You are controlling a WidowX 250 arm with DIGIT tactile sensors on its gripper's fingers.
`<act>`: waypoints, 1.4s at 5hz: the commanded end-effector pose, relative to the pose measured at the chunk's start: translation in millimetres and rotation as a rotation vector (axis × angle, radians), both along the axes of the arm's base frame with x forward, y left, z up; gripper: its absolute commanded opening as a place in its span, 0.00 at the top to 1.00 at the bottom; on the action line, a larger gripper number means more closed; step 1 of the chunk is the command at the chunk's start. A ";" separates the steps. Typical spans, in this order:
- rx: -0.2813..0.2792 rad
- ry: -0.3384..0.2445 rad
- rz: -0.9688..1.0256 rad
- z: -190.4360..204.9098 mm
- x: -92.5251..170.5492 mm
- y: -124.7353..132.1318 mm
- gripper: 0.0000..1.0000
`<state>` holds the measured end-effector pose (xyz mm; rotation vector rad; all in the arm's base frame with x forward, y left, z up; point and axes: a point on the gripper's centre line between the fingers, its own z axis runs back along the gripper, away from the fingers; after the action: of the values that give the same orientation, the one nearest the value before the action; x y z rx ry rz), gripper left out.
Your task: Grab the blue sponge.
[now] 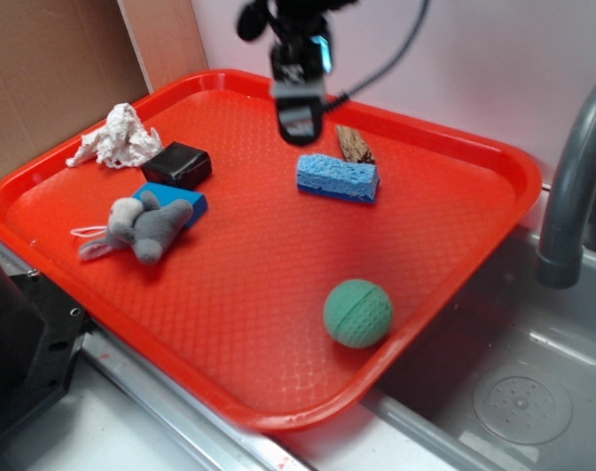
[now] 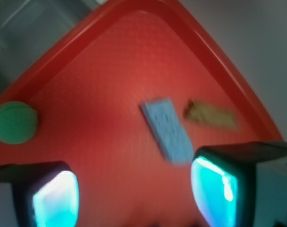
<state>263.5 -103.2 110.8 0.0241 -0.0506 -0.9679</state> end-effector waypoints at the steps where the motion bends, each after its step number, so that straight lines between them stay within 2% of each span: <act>1: -0.026 -0.011 -0.188 -40.4 1.3 -12.4 0.00; 2: 0.016 0.016 -0.179 -62.2 15.1 -0.6 0.00; 3: 0.025 0.042 -0.151 -76.1 20.3 6.8 0.00; 4: 0.043 0.061 -0.112 -87.8 14.3 9.8 0.06; 5: 0.058 0.037 -0.074 -83.0 3.5 15.1 1.00; 6: 0.097 0.013 -0.019 -69.2 -4.9 26.7 1.00; 7: 0.091 -0.037 0.112 -29.2 -42.2 46.6 1.00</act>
<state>228.6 -43.7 76.3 0.1175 0.0011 -0.8614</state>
